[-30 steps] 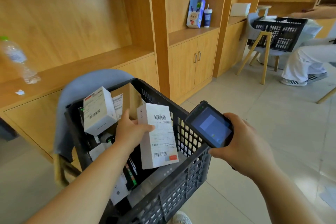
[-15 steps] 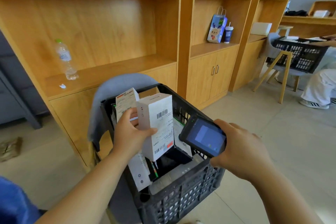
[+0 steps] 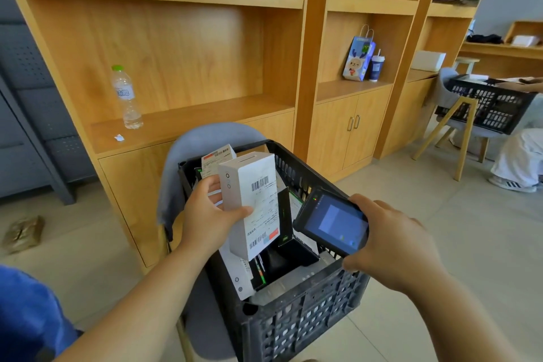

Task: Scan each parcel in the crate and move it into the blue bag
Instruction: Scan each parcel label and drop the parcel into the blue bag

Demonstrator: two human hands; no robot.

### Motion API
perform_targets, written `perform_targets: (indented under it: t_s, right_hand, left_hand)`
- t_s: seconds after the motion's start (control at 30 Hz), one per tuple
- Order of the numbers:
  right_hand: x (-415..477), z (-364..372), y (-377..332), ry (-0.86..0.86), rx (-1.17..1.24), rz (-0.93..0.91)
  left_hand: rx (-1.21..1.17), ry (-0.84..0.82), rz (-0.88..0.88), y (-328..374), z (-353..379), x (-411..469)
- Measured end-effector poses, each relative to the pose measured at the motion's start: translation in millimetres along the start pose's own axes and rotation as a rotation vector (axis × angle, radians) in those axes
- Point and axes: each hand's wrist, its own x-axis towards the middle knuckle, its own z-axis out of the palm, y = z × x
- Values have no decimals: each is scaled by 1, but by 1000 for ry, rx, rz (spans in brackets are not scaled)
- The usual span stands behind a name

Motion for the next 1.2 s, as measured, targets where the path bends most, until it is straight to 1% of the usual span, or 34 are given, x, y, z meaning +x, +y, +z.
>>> perform_targets:
  t_s: [0.2, 0.33, 0.47, 0.6, 0.73, 0.93, 1.03, 1.1, 1.17, 1.2]
  right_hand:
    - [-1, -1, -8, 27, 3, -24]
    - [2, 4, -28, 67, 84, -70]
    - [5, 13, -67, 107, 207, -171]
    - [4, 26, -116, 85, 312, -296]
    - [0, 43, -168, 10, 327, -398]
    - [-15, 67, -227, -70, 325, -522]
    - [-21, 74, -248, -122, 310, -565]
    - [-23, 77, -257, -142, 304, -584]
    - [-24, 78, -260, -162, 299, -591]
    - [-25, 77, -260, -165, 295, -590]
  left_hand:
    - [-33, 42, 13, 0, -13, -3]
    - [-98, 100, -4, 0, -37, -12]
    - [-163, 230, -42, -3, -82, -29]
    - [-173, 368, -65, -11, -139, -56]
    - [-55, 489, -96, -30, -204, -93]
    - [136, 691, -284, -77, -292, -152]
    - [248, 784, -321, -97, -320, -168]
    - [330, 783, -367, -110, -330, -171]
    - [447, 725, -462, -119, -330, -172]
    - [484, 683, -481, -123, -326, -173]
